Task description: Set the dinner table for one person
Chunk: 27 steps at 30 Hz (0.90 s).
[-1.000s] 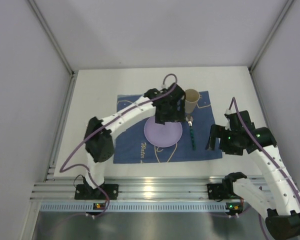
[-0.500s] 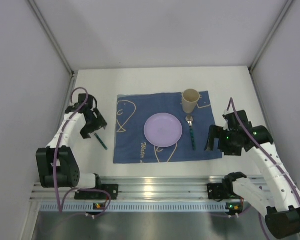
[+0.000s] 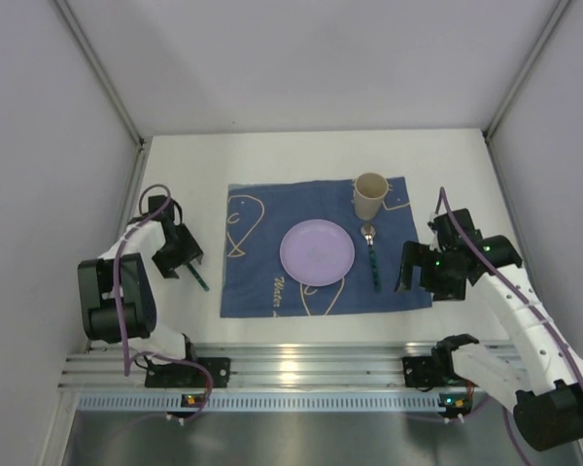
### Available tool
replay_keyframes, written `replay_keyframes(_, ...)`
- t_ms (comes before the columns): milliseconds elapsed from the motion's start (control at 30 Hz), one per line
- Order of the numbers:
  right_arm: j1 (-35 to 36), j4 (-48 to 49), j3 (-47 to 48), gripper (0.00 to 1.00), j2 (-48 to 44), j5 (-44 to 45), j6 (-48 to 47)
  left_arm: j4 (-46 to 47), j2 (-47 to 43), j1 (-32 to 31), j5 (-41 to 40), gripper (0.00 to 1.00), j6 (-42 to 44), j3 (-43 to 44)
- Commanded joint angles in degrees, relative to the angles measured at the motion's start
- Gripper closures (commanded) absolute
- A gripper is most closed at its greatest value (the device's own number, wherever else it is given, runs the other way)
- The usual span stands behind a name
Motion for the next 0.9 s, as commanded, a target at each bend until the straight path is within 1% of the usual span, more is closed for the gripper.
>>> replay_keyframes(0,0.6,1.7,1.3,0.00,0.6,-0.1,-0.1,5.2,3.4,0.2,0.5,0.29,0.7,0.1)
replay_keyframes(33,0.6,1.6,1.3,0.00,0.8,-0.1,-0.2,5.7,4.2,0.3,0.5,0.34,0.9,0.1)
replay_keyframes(67,0.6,1.6,1.5,0.00,1.1,-0.2,-0.2,6.1,5.9,0.3,0.5,0.45,0.9,0.2)
replay_keyframes(133,0.6,1.6,1.8,0.00,1.7,-0.1,-0.1,7.0,7.1,0.3,0.6,0.58,0.9,0.3)
replay_keyframes(167,0.6,1.5,2.0,0.00,1.8,0.1,-0.1,7.1,8.2,0.3,0.5,0.72,0.9,0.4)
replay_keyframes(200,0.6,1.4,2.4,0.00,1.9,0.3,-0.2,7.3,8.5,0.3,0.5,0.83,0.9,0.5)
replay_keyframes(233,0.6,1.4,2.4,0.00,2.0,0.4,-0.2,7.5,8.8,0.3,0.5,0.92,0.8,0.6)
replay_keyframes(300,0.6,1.5,2.4,0.00,2.3,0.5,-0.2,7.5,9.5,0.3,0.8,1.00,0.8,1.0)
replay_keyframes(433,0.6,1.8,2.6,0.00,2.6,0.8,-0.1,4.0,8.3,0.3,2.4,1.00,1.7,4.9)
replay_keyframes(500,0.6,2.0,2.7,0.00,2.6,0.9,-0.1,2.5,5.0,-0.1,3.4,1.00,2.3,7.1)
replay_keyframes(533,0.6,2.2,2.6,0.00,2.6,0.9,0.0,1.8,3.8,-0.3,3.8,1.00,2.7,9.6)
replay_keyframes(667,0.6,2.6,2.5,0.00,2.5,1.1,-0.1,-0.6,2.1,-2.6,11.2,1.00,7.0,15.6)
replay_keyframes(767,0.6,3.0,2.5,0.00,2.0,0.9,0.1,-3.3,3.3,-7.1,12.5,1.00,9.8,19.2)
replay_keyframes(800,0.6,3.1,2.3,0.00,1.9,0.7,0.1,-3.4,3.5,-10.7,12.9,1.00,10.4,19.5)
replay_keyframes(867,0.6,3.3,1.9,0.00,1.5,0.4,0.1,-3.2,4.0,-14.1,13.2,1.00,11.0,18.9)
